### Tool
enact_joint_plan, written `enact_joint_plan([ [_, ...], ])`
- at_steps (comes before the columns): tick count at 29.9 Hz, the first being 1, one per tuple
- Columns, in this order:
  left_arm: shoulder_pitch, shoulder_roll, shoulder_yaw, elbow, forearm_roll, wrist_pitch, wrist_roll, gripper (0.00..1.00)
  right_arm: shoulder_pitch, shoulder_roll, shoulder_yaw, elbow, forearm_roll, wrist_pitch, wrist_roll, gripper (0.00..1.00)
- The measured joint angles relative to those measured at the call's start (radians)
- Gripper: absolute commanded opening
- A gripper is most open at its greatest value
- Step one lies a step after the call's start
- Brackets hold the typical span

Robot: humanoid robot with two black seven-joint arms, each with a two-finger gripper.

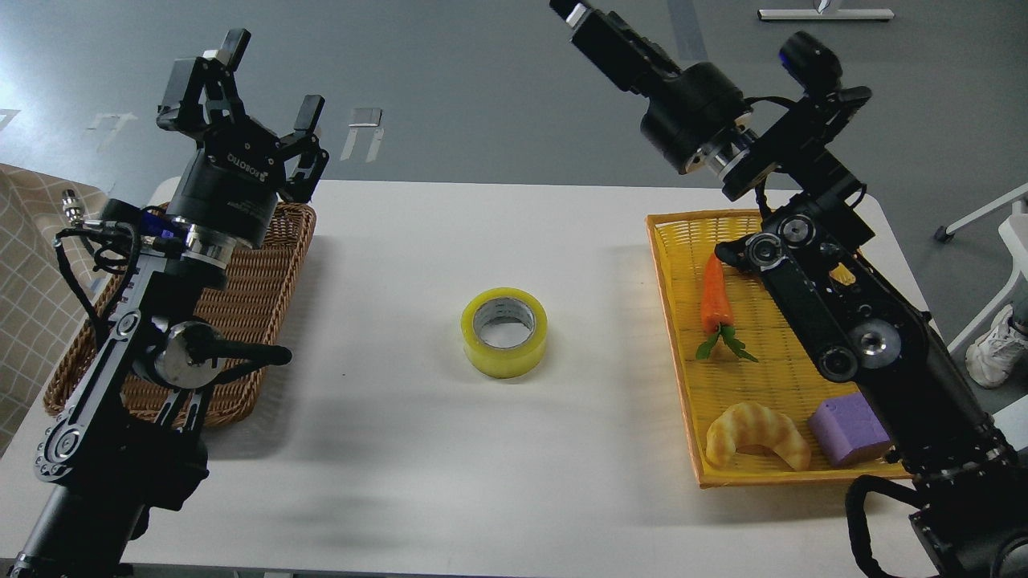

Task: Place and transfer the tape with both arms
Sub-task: 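Release the tape and raise the right gripper away from it, then reach the left gripper to the tape roll and grip its rim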

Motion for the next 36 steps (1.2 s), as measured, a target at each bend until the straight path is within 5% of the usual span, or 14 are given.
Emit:
enact_joint_plan([
  [6,-0.009,-0.001,0.007,-0.036,0.007,-0.013,-0.075,0.98,-0.09,-0.046,0.075,0.163,0.488,0.004,-0.031,1.0],
  [18,-0.045,-0.021,0.007,-0.089,0.004,-0.034,-0.063,0.98,-0.159,-0.046,0.155,0.311,0.82,0.02,-0.035,1.0],
  [21,-0.077,-0.026,0.026,-0.091,0.141,0.047,-0.076,0.98,-0.159,-0.046,0.156,0.311,0.831,0.022,-0.035,1.0],
  [28,-0.117,-0.008,0.194,-0.069,0.877,0.304,-0.181,0.98,-0.176,-0.049,0.168,0.309,0.832,0.02,-0.031,1.0],
  [32,-0.12,0.012,0.35,-0.019,1.272,0.325,-0.154,0.98,-0.189,-0.039,0.172,0.311,0.83,0.019,-0.03,1.0],
  [36,-0.116,0.085,0.488,0.025,1.346,0.328,-0.07,0.97,-0.185,-0.038,0.168,0.312,0.83,0.019,-0.03,1.0],
])
